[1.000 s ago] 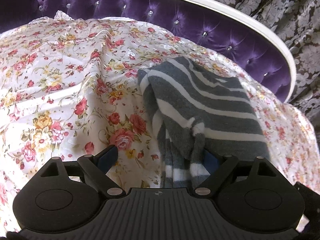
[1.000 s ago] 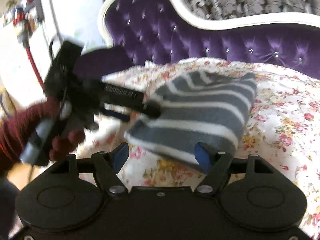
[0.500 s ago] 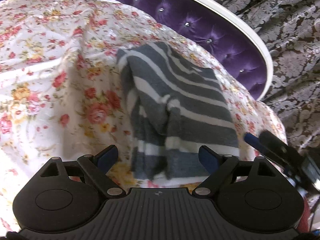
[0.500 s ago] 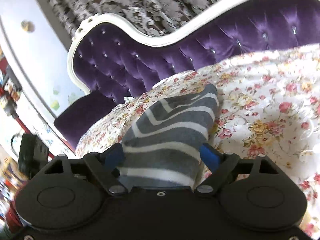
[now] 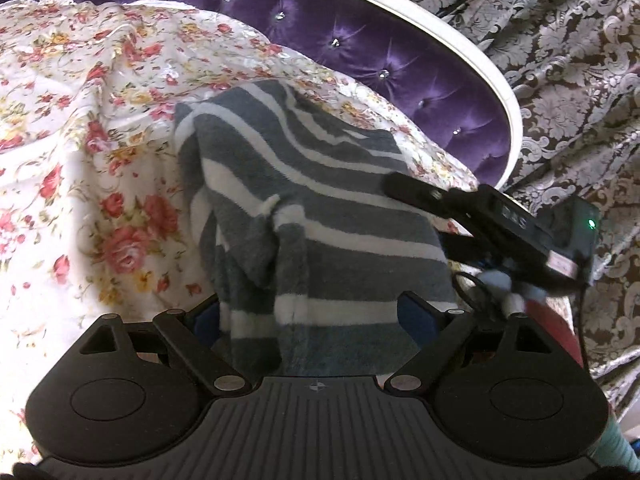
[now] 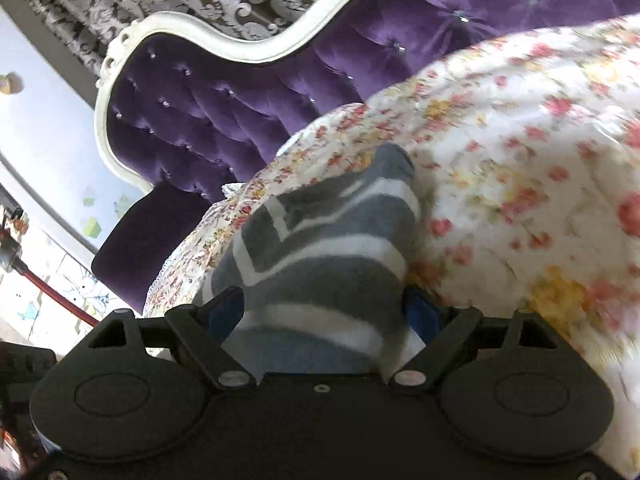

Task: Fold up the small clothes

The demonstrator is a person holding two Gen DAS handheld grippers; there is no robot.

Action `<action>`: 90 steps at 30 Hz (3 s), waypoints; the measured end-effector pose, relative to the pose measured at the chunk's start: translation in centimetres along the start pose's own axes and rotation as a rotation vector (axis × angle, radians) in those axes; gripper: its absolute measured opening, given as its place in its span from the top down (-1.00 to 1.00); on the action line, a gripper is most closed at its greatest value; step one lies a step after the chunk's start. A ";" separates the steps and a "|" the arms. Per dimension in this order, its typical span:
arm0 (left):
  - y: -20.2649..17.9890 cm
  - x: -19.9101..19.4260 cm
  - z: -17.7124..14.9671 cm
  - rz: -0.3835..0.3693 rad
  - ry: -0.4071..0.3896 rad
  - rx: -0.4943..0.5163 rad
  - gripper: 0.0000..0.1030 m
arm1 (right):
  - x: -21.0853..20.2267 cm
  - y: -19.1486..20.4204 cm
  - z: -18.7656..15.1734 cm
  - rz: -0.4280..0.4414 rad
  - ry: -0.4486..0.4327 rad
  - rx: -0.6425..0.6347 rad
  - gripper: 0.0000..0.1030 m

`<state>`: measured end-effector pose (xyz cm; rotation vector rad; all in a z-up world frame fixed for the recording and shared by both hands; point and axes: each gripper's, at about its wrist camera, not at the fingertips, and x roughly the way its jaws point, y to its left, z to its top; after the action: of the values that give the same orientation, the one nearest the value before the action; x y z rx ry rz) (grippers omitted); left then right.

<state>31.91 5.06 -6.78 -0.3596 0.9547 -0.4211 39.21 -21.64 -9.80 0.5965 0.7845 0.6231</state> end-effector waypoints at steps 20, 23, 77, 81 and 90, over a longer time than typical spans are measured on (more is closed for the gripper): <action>0.2 0.2 0.2 -0.017 -0.022 -0.024 -0.18 | 2.8 1.2 1.5 -0.001 0.045 -0.051 -0.44; 0.9 0.0 0.2 -0.038 -0.027 -0.059 0.15 | 2.5 1.1 1.7 -0.049 0.047 -0.061 -0.02; -12.5 -12.4 -19.1 0.286 -0.299 0.290 0.21 | -22.0 13.5 -20.1 -0.278 -0.239 -0.351 0.25; -8.9 -10.2 -19.5 0.307 -0.195 0.180 0.17 | -22.1 13.8 -20.4 -0.284 -0.228 -0.385 0.25; -7.9 -10.7 -20.1 0.296 -0.218 0.126 0.03 | -19.1 14.9 -19.1 -0.313 -0.174 -0.469 0.25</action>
<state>8.09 1.31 -6.17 -0.1421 0.7492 -0.1664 9.48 -20.27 -1.69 0.0911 0.5271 0.4370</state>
